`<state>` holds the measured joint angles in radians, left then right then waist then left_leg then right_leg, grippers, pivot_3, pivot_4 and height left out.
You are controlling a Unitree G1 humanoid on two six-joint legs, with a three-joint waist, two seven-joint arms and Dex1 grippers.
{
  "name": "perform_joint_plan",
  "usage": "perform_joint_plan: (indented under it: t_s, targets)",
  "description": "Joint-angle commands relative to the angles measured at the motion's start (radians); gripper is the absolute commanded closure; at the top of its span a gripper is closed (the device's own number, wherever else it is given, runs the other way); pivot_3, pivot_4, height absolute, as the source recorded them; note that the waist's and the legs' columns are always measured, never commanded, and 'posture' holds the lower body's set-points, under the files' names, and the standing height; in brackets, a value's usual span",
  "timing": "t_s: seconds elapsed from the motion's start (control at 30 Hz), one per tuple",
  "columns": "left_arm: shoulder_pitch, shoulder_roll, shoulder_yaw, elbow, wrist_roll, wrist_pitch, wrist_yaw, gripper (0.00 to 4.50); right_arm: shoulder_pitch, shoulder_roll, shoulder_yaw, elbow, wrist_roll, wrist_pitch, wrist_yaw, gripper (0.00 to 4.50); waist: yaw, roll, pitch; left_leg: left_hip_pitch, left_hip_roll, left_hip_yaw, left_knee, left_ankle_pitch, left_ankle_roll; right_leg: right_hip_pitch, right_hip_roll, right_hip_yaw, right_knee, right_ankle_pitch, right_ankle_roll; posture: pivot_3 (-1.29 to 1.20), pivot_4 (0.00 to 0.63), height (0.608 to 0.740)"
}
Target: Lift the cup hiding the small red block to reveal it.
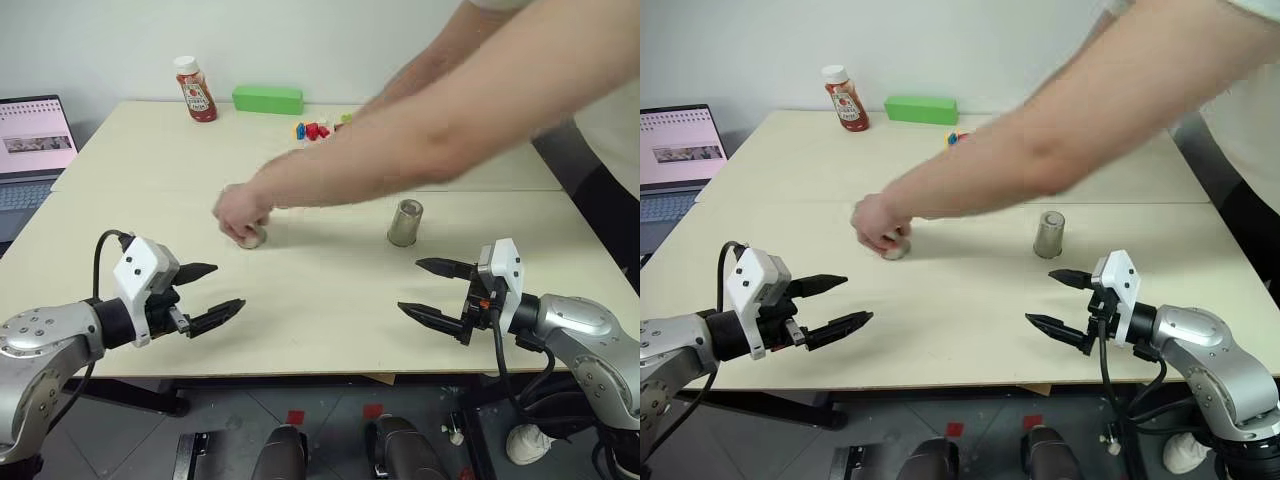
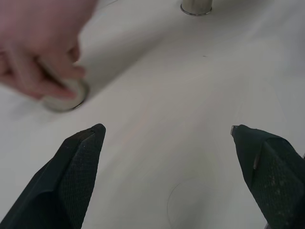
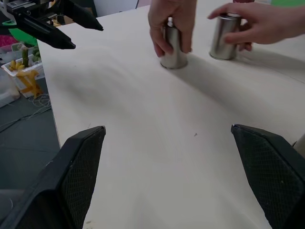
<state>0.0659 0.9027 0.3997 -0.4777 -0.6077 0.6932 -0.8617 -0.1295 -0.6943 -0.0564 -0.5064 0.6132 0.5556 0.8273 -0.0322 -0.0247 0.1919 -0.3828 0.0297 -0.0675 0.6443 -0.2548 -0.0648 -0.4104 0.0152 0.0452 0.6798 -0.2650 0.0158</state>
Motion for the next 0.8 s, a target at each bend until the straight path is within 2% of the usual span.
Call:
perform_joint_plan:
  t_s: [0.03,0.37,0.57,0.8]
  targets:
    - [-0.013,0.012,0.004,-0.010,-0.001,-0.003,0.001,0.02,-0.006,-0.002,-0.012,-0.030,0.008,-0.013,0.006,0.00,0.000,0.000,0.000,0.000,0.000,0.000,0.000,0.000,0.000,0.000,0.000,0.000,0.000,0.000,0.000,0.00,0.150,0.740]
    - [-0.059,-0.017,-0.004,0.059,0.038,-0.026,0.060,0.02,-0.049,0.026,0.029,-0.019,0.024,0.030,-0.012,0.00,0.000,0.000,0.000,0.000,0.000,0.000,0.000,0.000,0.000,0.000,0.000,0.000,0.000,0.000,0.000,0.00,0.150,0.740]
    - [-0.171,-0.040,-0.043,0.193,0.118,-0.039,0.151,0.02,-0.142,0.060,0.083,-0.006,0.035,0.099,-0.031,0.00,0.000,0.000,0.000,0.000,0.000,0.000,0.000,0.000,0.000,0.000,0.000,0.000,0.000,0.000,0.000,0.00,0.150,0.740]
    - [-0.364,-0.102,-0.150,0.387,0.232,-0.043,0.279,0.02,-0.242,0.101,0.129,0.003,0.032,0.168,-0.078,0.00,0.001,0.000,0.000,-0.001,0.000,-0.001,0.000,0.000,0.000,0.000,0.000,-0.001,0.000,0.000,0.001,0.00,0.150,0.740]
